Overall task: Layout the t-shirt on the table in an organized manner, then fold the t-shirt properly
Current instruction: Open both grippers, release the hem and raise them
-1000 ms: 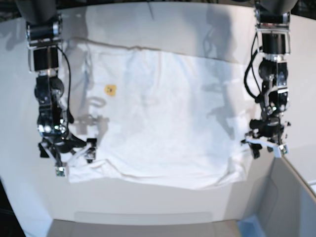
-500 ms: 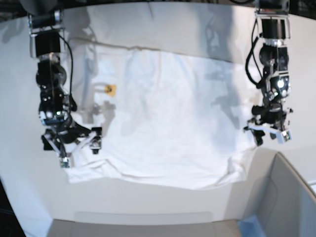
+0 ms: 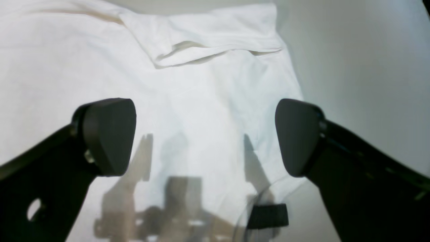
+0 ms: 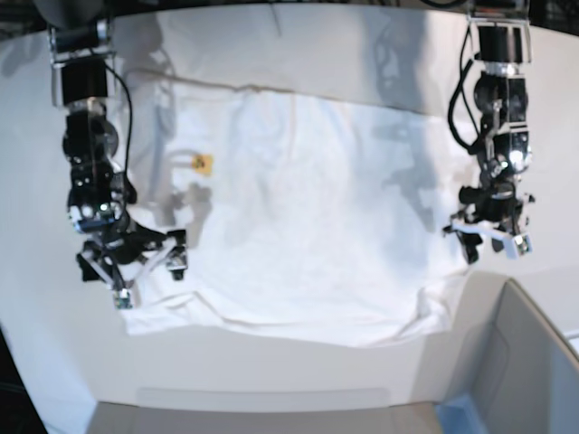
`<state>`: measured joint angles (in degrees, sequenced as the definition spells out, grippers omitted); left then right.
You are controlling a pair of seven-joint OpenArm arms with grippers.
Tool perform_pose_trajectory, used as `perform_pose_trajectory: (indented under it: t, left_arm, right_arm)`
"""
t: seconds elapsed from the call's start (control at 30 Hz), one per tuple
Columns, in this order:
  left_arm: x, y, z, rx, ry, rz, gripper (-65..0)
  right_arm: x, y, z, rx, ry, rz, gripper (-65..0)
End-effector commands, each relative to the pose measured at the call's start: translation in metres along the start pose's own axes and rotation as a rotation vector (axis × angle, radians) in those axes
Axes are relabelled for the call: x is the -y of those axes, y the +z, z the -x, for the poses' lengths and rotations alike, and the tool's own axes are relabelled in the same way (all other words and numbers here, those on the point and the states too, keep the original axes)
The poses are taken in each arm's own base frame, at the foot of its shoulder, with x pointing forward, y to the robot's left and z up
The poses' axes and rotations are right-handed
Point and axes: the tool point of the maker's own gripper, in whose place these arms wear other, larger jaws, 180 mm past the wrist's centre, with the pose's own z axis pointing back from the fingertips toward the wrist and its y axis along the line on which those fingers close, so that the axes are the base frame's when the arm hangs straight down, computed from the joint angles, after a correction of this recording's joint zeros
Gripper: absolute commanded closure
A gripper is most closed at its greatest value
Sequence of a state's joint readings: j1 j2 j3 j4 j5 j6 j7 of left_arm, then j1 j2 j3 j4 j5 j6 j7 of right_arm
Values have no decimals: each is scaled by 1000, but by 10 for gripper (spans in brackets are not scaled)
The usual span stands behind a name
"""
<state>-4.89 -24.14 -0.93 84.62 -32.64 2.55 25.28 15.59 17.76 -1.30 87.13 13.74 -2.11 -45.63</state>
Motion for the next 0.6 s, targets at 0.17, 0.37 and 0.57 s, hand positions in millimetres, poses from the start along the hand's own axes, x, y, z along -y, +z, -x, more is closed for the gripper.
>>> perform_pose_trajectory:
  t: [0.17, 0.37, 0.57]
  left_arm:
    - [-1, 0, -24, 70, -13, 2, -334]
    - [-1, 0, -24, 70, -13, 2, -334]
    - [-1, 0, -24, 71, -13, 3, -334]
  right_arm:
    - [4, 5, -19, 27, 29, -4, -650]
    - [5, 6, -10, -39, 75, -17, -623]
    - [7, 6, -15, -46, 86, -21, -379]
